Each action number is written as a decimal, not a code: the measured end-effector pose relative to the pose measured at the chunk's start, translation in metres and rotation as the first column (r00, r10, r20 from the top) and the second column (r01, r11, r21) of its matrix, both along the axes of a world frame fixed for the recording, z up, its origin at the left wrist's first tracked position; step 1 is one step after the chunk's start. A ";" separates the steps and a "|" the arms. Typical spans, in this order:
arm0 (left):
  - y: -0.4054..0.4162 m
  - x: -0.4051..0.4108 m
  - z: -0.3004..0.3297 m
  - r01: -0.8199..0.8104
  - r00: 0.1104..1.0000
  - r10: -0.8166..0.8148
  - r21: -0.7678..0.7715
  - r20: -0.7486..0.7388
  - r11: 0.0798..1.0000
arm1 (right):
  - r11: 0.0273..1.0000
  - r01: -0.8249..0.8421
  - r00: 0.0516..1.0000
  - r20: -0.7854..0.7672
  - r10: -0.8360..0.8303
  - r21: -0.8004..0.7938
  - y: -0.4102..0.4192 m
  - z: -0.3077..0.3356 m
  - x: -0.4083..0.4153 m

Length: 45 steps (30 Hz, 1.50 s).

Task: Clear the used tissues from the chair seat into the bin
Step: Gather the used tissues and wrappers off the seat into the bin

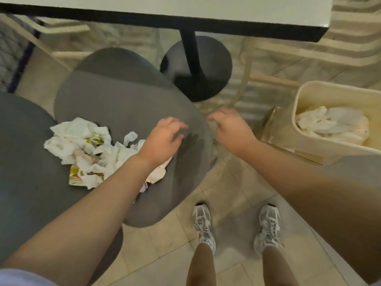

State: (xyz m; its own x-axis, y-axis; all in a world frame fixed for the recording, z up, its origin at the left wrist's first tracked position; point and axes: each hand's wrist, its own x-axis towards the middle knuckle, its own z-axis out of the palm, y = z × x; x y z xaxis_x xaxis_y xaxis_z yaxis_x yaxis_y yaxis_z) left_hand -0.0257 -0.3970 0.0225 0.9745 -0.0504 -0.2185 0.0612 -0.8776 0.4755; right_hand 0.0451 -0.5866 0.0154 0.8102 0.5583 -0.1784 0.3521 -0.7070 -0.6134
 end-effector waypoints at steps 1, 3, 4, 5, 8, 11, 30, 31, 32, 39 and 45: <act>0.016 -0.008 0.000 -0.037 0.999 0.036 0.005 0.004 0.999 | 1.000 -0.027 1.000 -0.009 0.027 -0.016 0.017 -0.003 -0.004; 0.046 -0.024 -0.002 -0.117 0.993 0.117 0.022 0.010 0.993 | 0.996 -0.083 0.996 -0.045 0.081 -0.038 0.045 -0.009 -0.012; 0.068 -0.033 -0.003 -0.164 0.986 0.164 0.035 0.008 0.986 | 0.992 -0.117 0.992 -0.059 0.114 -0.040 0.066 -0.012 -0.017; 0.082 -0.041 -0.005 -0.191 0.982 0.191 0.045 0.009 0.981 | 0.990 -0.136 0.988 -0.076 0.133 -0.040 0.078 -0.016 -0.020; 0.119 -0.060 -0.011 -0.239 0.970 0.243 0.094 -0.024 0.966 | 0.978 -0.193 0.975 -0.124 0.182 -0.082 0.110 -0.024 -0.029; 0.146 -0.081 -0.022 -0.239 0.946 0.273 0.192 -0.173 0.952 | 0.955 -0.255 0.955 -0.192 0.225 -0.154 0.135 -0.032 -0.039; 0.163 -0.085 -0.042 -0.353 0.933 0.351 -0.022 -0.079 0.935 | 0.949 -0.234 0.951 -0.254 0.177 -0.213 0.169 -0.044 -0.058; 0.163 -0.082 -0.038 -0.383 0.924 0.382 -0.036 -0.031 0.923 | 0.956 -0.205 0.962 -0.223 0.158 -0.207 0.168 -0.040 -0.056; 0.163 -0.079 -0.033 -0.416 0.909 0.417 -0.050 0.016 0.908 | 0.965 -0.179 0.970 -0.200 0.140 -0.193 0.167 -0.037 -0.053; 0.161 -0.062 -0.001 -0.601 0.772 0.630 -0.224 0.088 0.767 | 0.988 -0.116 0.976 -0.196 0.095 -0.099 0.160 -0.016 -0.045; 0.166 -0.048 0.020 -0.768 0.545 0.839 -0.410 -0.013 0.492 | 0.989 -0.101 0.987 -0.139 0.086 -0.106 0.153 -0.007 -0.047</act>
